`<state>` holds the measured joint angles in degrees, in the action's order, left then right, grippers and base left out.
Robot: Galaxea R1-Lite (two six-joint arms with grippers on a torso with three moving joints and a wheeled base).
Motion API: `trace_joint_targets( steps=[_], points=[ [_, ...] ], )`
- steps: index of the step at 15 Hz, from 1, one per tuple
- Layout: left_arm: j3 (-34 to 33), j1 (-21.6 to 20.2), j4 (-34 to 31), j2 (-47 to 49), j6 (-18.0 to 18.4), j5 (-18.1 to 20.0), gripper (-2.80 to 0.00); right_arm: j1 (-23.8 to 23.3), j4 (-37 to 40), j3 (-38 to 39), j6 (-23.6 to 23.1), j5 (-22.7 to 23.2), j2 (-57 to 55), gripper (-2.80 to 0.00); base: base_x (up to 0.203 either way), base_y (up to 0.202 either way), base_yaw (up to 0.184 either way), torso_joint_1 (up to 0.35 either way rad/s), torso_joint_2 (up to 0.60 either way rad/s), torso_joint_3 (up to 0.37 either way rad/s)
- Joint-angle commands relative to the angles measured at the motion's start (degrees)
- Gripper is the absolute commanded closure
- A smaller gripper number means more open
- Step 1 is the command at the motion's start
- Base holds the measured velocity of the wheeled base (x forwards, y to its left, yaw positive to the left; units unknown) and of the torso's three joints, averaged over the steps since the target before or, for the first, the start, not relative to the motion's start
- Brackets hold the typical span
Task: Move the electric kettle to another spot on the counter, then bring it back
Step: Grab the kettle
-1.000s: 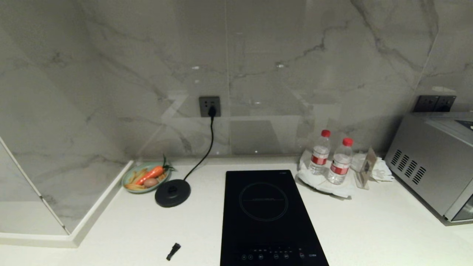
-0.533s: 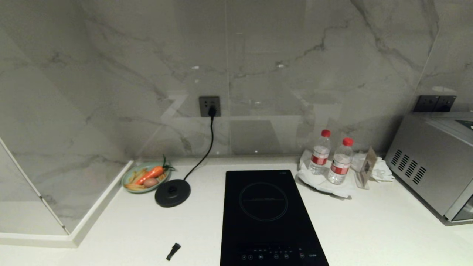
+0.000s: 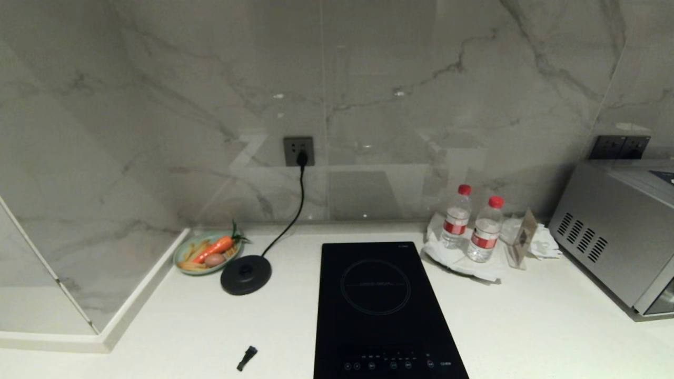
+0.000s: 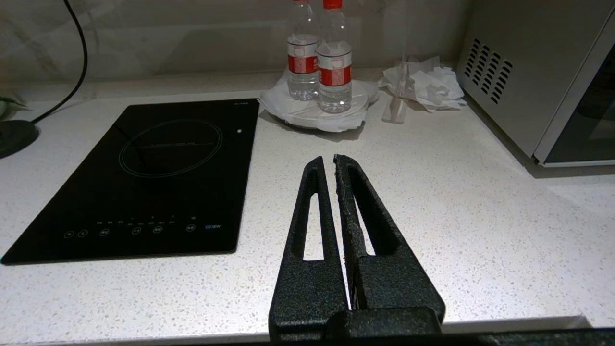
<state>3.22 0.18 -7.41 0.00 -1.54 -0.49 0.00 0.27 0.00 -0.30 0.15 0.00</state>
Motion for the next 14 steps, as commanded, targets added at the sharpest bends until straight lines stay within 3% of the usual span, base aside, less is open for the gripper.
trace_joint_targets(
  steps=[1, 9, 14],
  points=[
    [0.03, -0.01, 0.02, 0.0, -0.04, -0.04, 0.0, 0.0, 0.0, 0.0, -0.05, 0.03, -0.05, 0.0, 0.0, 0.0, 0.0, 0.0, 0.0, 0.0],
    [0.02, -0.01, 0.02, 0.0, -0.04, -0.04, 0.0, 0.0, 0.0, 0.0, -0.05, 0.03, -0.08, 0.0, 0.0, 0.0, 0.0, 0.0, 0.0, 0.0],
    [-0.05, -0.01, 0.02, 0.0, -0.04, -0.04, 0.0, 0.0, 0.0, 0.0, -0.05, 0.03, 0.0, 0.0, -0.002, -0.008, 0.157, -0.001, 0.01, 0.003]
  ],
)
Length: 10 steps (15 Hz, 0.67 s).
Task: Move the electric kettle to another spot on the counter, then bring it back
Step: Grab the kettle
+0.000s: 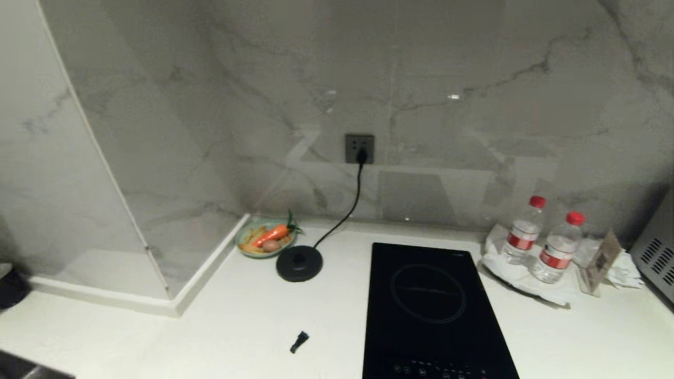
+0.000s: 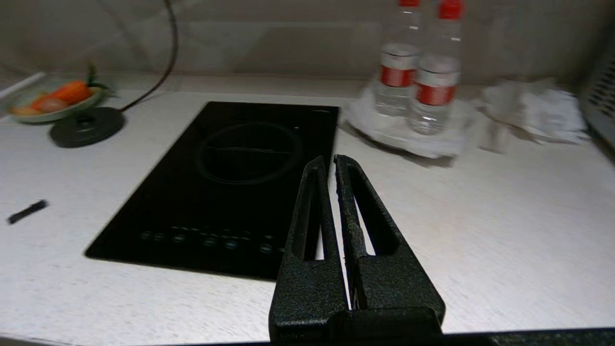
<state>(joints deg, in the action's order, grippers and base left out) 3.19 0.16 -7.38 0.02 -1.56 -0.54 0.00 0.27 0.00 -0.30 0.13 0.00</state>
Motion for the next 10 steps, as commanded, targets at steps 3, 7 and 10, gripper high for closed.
trace_joint_targets(
  steps=[3, 7, 10],
  points=[
    [0.05, 0.02, 0.0, -0.02, -0.02, 0.01, 0.0, 0.0, 0.0, 0.0, -0.05, 0.04, 0.0, 0.0, -0.003, -0.007, 0.176, -0.002, 0.01, 0.005],
    [-0.03, 0.02, 0.0, -0.02, -0.02, 0.01, 0.0, 0.0, 0.0, 0.0, -0.05, 0.04, -0.09, 0.0, -0.001, -0.009, 0.176, -0.002, 0.01, 0.003],
    [-0.03, 0.02, -0.08, -0.02, -0.02, 0.01, 0.0, 0.0, 0.0, 0.0, -0.05, 0.04, 0.0, 0.0, -0.001, -0.007, 0.174, -0.002, 0.01, 0.004]
  ],
)
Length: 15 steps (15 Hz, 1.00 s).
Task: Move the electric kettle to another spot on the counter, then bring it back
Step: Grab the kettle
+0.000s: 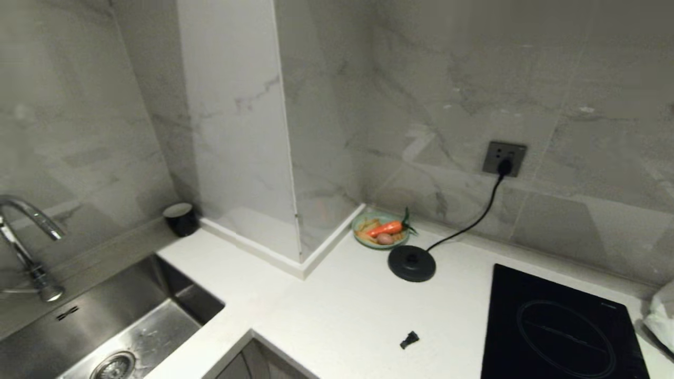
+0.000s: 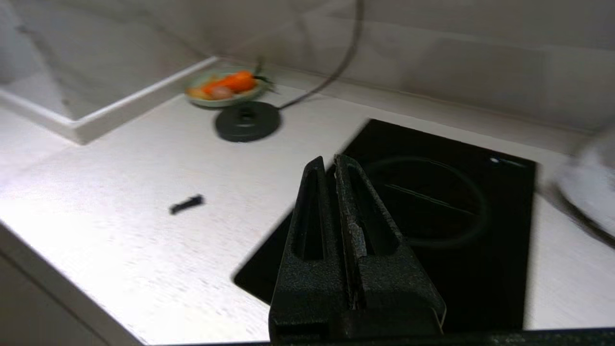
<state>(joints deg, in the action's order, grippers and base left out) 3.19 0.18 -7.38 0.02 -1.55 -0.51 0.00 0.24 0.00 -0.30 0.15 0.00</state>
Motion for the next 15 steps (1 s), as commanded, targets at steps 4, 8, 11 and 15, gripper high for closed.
trace_joint_targets(
  steps=[4, 8, 11, 15],
  points=[
    [-0.02, -0.01, -0.05, -0.02, -0.03, -0.02, 0.0, 0.0, 0.02, 0.0, -0.06, 0.02, -0.06, 0.0, -0.001, -0.006, 0.174, 0.003, 0.01, 0.002],
    [0.06, -0.01, -0.1, -0.02, -0.03, -0.02, 0.0, 0.0, 0.02, 0.0, -0.06, 0.02, 0.0, 0.0, 0.0, -0.004, 0.139, -0.001, 0.01, 0.005],
    [-0.03, -0.09, -0.01, -0.02, -0.03, -0.02, 0.0, 0.0, 0.02, 0.0, -0.06, 0.02, 0.0, 0.0, 0.0, 0.0, 0.0, 0.0, 0.0, 0.0],
    [-0.03, -0.09, -0.01, -0.02, -0.03, -0.02, 0.0, 0.0, 0.02, 0.0, -0.06, 0.02, -0.09, 0.0, 0.0, 0.0, 0.0, 0.0, 0.0, 0.0]
  ],
)
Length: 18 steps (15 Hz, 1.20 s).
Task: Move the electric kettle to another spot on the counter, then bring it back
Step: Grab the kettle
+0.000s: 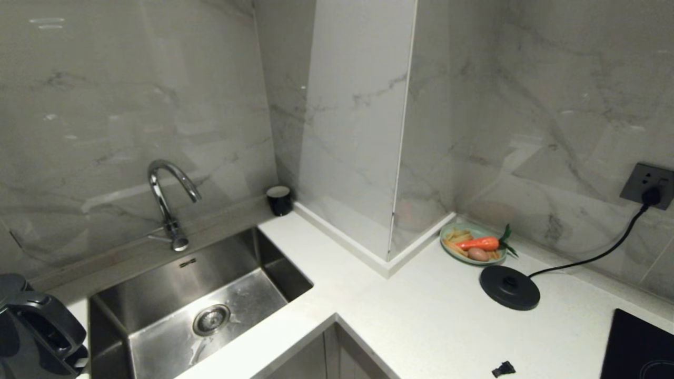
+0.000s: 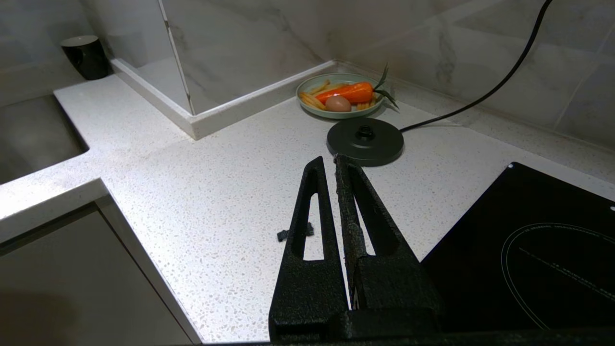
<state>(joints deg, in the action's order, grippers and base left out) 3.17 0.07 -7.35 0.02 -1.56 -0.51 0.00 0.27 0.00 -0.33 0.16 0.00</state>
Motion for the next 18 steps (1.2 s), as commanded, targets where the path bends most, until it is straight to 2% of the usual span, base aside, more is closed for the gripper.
trace_joint_targets(
  steps=[1, 4, 6, 10, 14, 16, 18],
  points=[
    [-0.01, -0.07, -0.03, -0.02, -0.02, -0.1, 0.0, 0.0, 0.0, 0.0, -0.02, 0.02, -0.04, 0.0, 0.0, 0.0, 0.0, 0.0, 0.0, 0.0],
    [1.47, -0.16, -0.14, 0.05, 0.7, -0.93, 0.0, 0.0, 0.0, 0.0, -0.02, 0.02, -0.08, 0.0, 0.0, 0.0, 0.0, 0.0, 0.0, 0.0],
    [6.44, -0.15, -0.84, 4.23, 0.93, -1.56, 0.0, 0.0, 0.0, 0.0, -0.02, 0.02, 0.0, 0.0, 0.0, 0.0, 0.0, 0.0, 0.0, 0.0],
    [14.65, -2.26, -1.36, 27.38, 0.88, -2.03, 0.0, 0.0, 0.0, 0.0, -0.02, 0.02, -0.02, 0.0, 0.0, 0.0, 0.0, 0.0, 0.0, 0.0],
    [21.19, -10.14, -0.89, 53.74, 0.46, -2.14, 0.0, 0.0, 0.0, 0.0, -0.02, 0.02, -0.07, 0.0, 0.0, 0.0, 0.0, 0.0, 0.0, 0.0],
    [22.99, -13.78, 3.98, 63.37, 0.15, -3.18, 0.0, 0.0, 0.0, 0.0, -0.02, 0.02, -0.08, 0.0, 0.0, 0.0, 0.0, 0.0, 0.0, 0.0],
    [21.72, -15.57, 13.21, 70.49, -0.01, -9.39, 0.0, 0.0, 0.0, 0.0, -0.02, 0.02, -0.09, 0.0, 0.0, 0.0, 0.0, 0.0, 0.0, 0.0]
  ],
)
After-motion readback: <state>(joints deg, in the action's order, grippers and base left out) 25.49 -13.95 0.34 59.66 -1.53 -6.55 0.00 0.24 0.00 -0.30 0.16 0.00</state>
